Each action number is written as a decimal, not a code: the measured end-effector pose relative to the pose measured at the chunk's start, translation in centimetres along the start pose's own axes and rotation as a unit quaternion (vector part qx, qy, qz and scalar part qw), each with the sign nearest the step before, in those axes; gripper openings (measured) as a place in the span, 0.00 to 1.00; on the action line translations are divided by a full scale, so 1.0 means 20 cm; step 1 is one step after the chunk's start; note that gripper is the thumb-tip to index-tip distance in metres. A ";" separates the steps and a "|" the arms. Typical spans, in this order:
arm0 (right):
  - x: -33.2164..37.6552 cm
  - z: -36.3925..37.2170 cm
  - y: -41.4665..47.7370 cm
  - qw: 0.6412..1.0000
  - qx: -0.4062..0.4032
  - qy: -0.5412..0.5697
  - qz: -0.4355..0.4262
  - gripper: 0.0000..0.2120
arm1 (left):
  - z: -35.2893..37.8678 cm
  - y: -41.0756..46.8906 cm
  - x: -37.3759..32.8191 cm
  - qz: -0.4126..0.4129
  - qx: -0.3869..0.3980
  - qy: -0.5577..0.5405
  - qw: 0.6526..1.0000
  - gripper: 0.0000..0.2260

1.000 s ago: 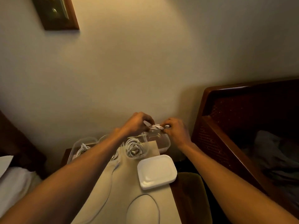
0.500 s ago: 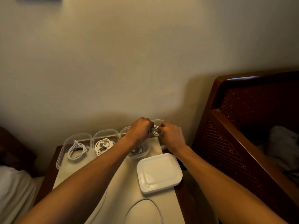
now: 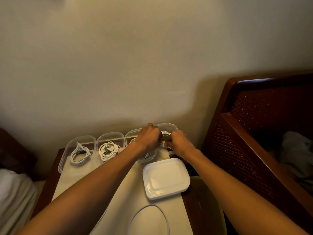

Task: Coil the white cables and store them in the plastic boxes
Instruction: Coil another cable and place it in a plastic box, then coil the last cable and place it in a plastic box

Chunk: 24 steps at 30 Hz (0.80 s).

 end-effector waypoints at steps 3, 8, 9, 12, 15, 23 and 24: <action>-0.02 -0.04 -0.04 0.998 -0.048 0.037 -0.013 0.07 | 0.00 -0.01 0.00 0.003 -0.016 -0.022 1.000 0.10; -0.05 -0.08 -0.09 0.981 -0.173 0.091 -0.009 0.10 | 0.00 -0.03 0.00 0.012 -0.039 -0.048 0.998 0.09; -0.06 -0.09 -0.10 0.978 -0.186 0.097 0.017 0.12 | 0.00 -0.03 0.00 0.012 -0.046 -0.053 0.997 0.09; -0.11 -0.05 -0.11 0.974 -0.154 0.119 0.116 0.19 | -0.02 -0.04 0.00 0.005 -0.052 -0.061 0.997 0.09; -0.13 0.01 -0.13 0.971 -0.116 0.154 0.144 0.13 | -0.02 -0.06 0.01 0.000 -0.042 -0.037 0.998 0.10; -0.14 0.06 -0.17 0.966 -0.123 0.176 0.142 0.08 | 0.02 -0.15 0.04 0.009 -0.039 -0.069 0.997 0.09; -0.13 0.06 -0.17 0.966 -0.121 0.175 0.145 0.09 | 0.02 -0.16 0.04 0.013 -0.044 -0.070 0.996 0.09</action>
Point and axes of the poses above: each hand's wrist, its own y-axis towards the middle knuckle, its own z-axis out of the palm, x = y × z, the point moved 3 cm from there along y, towards the middle knuckle, and after that the axes turned 9 degrees about -z, right-handed, at the moved point
